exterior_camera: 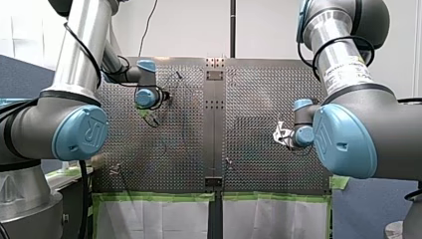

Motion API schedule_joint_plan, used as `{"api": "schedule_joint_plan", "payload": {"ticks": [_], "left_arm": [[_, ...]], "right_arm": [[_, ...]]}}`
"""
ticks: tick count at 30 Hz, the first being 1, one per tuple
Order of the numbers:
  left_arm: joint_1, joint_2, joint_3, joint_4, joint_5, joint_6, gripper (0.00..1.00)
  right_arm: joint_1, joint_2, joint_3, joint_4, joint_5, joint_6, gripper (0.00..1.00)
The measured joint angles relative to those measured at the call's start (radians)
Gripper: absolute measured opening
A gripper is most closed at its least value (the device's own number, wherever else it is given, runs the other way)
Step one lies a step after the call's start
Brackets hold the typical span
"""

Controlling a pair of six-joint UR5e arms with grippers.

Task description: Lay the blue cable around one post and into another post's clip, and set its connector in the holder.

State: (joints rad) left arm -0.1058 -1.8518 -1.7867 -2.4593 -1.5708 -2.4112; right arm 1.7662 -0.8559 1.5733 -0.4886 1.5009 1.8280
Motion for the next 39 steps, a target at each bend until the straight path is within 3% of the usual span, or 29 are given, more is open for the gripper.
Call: {"api": "schedule_joint_plan", "payload": {"ticks": [7,16,21,25,28,39], "left_arm": [[-0.001,0.0,0.0,-0.002,-0.005,0.004,1.0],[-0.001,0.0,0.0,-0.007,-0.013,0.008,1.0],[-0.001,0.0,0.0,-0.009,-0.013,0.007,1.0],[-0.001,0.0,0.0,-0.009,-0.011,0.004,1.0],[0.0,0.001,0.0,-0.009,-0.01,0.002,1.0],[-0.002,0.001,0.0,-0.009,-0.009,0.0,1.0]], "right_arm": [[-0.002,-0.073,-0.036,0.07,0.033,-0.044,0.0],[0.001,-0.165,-0.038,0.162,0.084,-0.077,0.0],[0.004,-0.214,-0.02,0.196,0.115,-0.082,0.0],[-0.005,-0.257,0.005,0.175,0.12,-0.085,0.0],[-0.016,-0.284,0.011,0.148,0.119,-0.1,0.0],[-0.043,-0.281,0.011,0.067,0.121,-0.201,0.0]]}}
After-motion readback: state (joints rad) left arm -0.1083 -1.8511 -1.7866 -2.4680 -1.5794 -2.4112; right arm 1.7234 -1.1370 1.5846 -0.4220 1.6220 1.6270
